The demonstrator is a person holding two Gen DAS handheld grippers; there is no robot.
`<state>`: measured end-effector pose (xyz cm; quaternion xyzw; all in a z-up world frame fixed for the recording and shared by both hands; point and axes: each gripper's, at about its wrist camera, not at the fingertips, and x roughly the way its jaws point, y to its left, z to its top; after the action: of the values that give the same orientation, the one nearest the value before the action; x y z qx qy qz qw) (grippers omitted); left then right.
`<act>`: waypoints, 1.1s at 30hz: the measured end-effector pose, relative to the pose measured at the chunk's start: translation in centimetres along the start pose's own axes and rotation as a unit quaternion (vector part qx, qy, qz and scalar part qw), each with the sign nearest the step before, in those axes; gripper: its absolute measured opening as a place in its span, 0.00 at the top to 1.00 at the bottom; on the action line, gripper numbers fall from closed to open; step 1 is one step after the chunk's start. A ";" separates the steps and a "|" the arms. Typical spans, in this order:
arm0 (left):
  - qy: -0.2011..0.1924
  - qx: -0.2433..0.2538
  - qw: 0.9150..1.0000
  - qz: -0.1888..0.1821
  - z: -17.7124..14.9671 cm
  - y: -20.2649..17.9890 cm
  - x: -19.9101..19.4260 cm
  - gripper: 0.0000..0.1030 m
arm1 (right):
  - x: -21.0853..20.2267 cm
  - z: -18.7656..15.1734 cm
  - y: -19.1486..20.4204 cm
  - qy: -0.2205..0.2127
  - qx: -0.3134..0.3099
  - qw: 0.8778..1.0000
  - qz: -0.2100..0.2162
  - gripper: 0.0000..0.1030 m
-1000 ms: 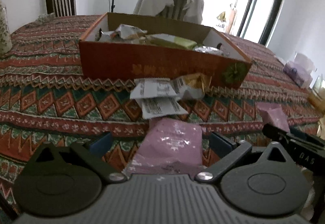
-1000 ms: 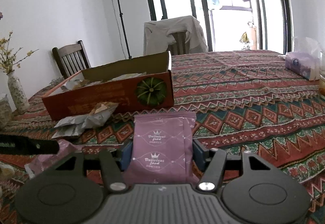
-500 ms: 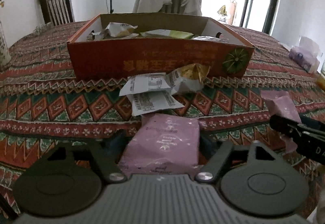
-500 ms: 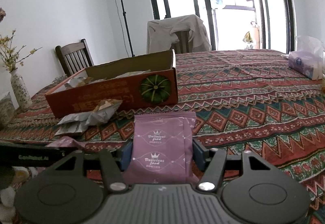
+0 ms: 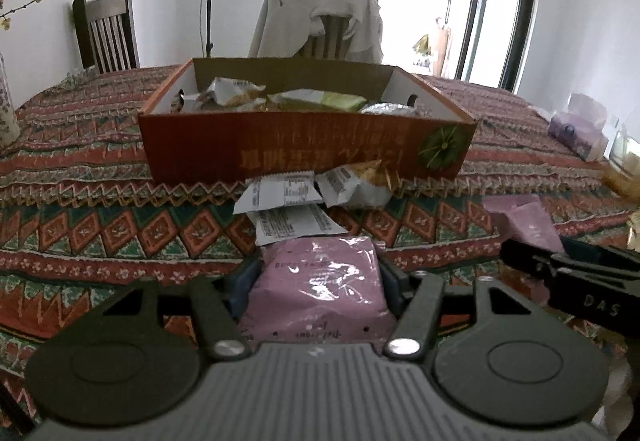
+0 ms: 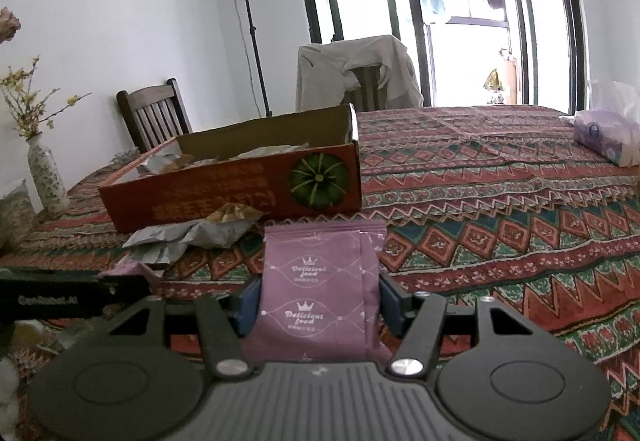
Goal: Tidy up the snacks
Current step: 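Lower the left tool onto another pink packet and close it, then carry both pink packets into the cardboard box and release them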
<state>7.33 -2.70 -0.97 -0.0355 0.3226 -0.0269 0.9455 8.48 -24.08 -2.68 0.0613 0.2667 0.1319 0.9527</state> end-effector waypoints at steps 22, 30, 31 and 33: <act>-0.110 -0.023 0.994 -0.008 4.3 0.8 -3.2 0.39 | 0.3 3.6 1.2 -0.040 -0.019 0.999 -0.004 0.42; -0.116 -0.039 0.992 -0.010 7.7 1.9 -0.5 0.39 | 2.4 7.6 2.2 -0.068 -0.030 0.997 -0.007 0.42; -0.115 -0.043 0.992 -0.010 8.3 2.1 -0.1 0.39 | 2.8 8.2 2.3 -0.072 -0.033 0.997 -0.007 0.42; -0.116 -0.050 0.992 -0.006 9.5 2.6 0.9 0.39 | 3.6 9.4 2.7 -0.077 -0.038 0.996 -0.007 0.42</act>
<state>13.91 0.28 5.72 -0.0877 0.2111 -0.0122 0.9734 15.75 -20.87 4.07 0.0326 0.1878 0.1301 0.9730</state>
